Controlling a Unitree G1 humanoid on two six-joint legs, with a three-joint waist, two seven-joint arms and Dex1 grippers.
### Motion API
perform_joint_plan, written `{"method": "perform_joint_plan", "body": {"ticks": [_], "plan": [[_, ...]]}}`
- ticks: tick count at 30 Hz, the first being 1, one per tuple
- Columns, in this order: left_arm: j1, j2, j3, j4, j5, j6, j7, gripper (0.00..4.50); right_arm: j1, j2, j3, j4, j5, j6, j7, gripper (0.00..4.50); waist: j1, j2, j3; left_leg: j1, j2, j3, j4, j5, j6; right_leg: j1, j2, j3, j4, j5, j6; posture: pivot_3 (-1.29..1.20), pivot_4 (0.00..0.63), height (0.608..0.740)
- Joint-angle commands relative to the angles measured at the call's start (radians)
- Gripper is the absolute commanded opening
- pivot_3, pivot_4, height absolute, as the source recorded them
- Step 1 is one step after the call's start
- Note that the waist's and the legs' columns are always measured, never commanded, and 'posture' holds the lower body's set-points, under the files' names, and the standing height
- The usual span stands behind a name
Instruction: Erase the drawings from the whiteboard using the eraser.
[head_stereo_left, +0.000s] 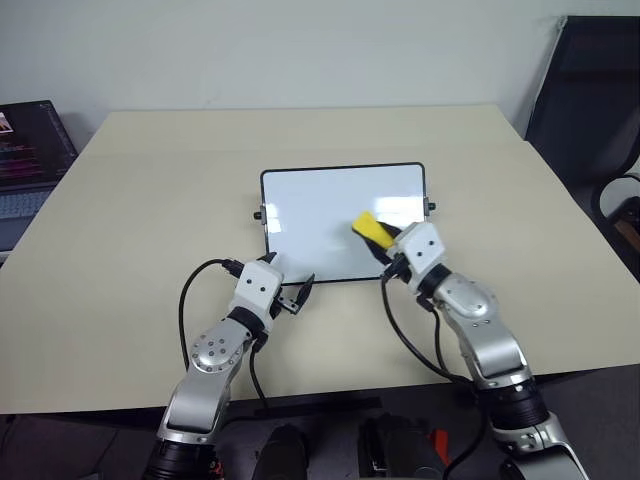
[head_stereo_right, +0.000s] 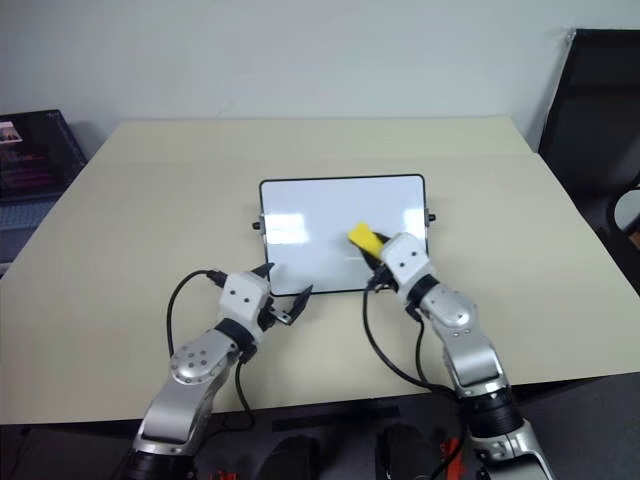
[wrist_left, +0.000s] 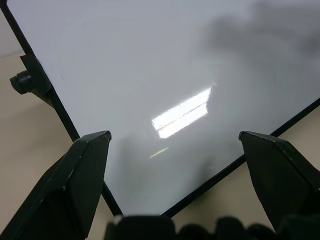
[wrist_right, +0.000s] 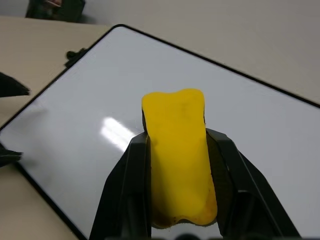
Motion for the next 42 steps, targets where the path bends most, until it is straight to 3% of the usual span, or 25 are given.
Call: {"method": "perform_joint_plan", "body": {"ticks": [1,7,11,19,30,42], "plan": [[-0.023,-0.007,0.020,-0.021,-0.016,-0.032,0.001,4.50,0.011,-0.012,-0.036,-0.051,0.011,0.023,-0.026,1.18,0.000,0.000,0.000,0.000,0.000,0.000,0.000,0.000,0.000,0.000,0.000,0.000,0.000,0.000,0.000,0.00,0.150,0.740],[-0.047,-0.014,0.002,0.000,-0.021,-0.040,-0.006,4.50,0.005,-0.019,-0.033,-0.042,-0.005,0.037,-0.043,1.18,-0.002,0.000,0.000,0.000,0.000,0.000,-0.001,0.000,0.000,0.000,0.000,0.000,0.000,0.000,0.000,0.00,0.150,0.740],[-0.090,-0.027,-0.011,-0.001,-0.078,-0.040,-0.066,4.50,0.015,-0.052,-0.101,-0.076,-0.005,0.100,-0.079,1.18,0.001,0.000,0.000,0.000,0.000,0.000,0.000,0.000,0.000,0.000,0.000,0.000,0.000,0.000,0.000,0.00,0.150,0.740],[-0.191,-0.003,-0.086,0.039,-0.208,-0.076,-0.331,4.50,0.133,-0.145,-0.282,-0.176,0.037,0.220,-0.103,1.18,0.002,0.000,0.000,-0.001,-0.001,0.000,-0.001,0.000,0.000,0.000,0.000,0.000,-0.001,0.000,0.000,0.00,0.150,0.740],[-0.246,0.021,-0.172,0.171,-0.258,-0.126,-0.592,4.50,0.178,-0.178,-0.348,-0.148,0.076,0.363,-0.127,1.18,-0.007,0.000,0.001,0.000,-0.001,0.001,0.000,0.000,0.000,0.001,0.000,0.001,0.001,-0.004,-0.006,0.00,0.150,0.740],[-0.263,0.030,-0.167,0.200,-0.235,-0.146,-0.619,4.50,0.102,-0.147,-0.395,0.004,0.196,0.454,-0.144,1.18,-0.004,0.001,0.001,-0.001,-0.001,0.001,0.000,0.000,0.000,0.001,0.000,0.001,0.000,-0.001,-0.001,0.00,0.150,0.740]]}}
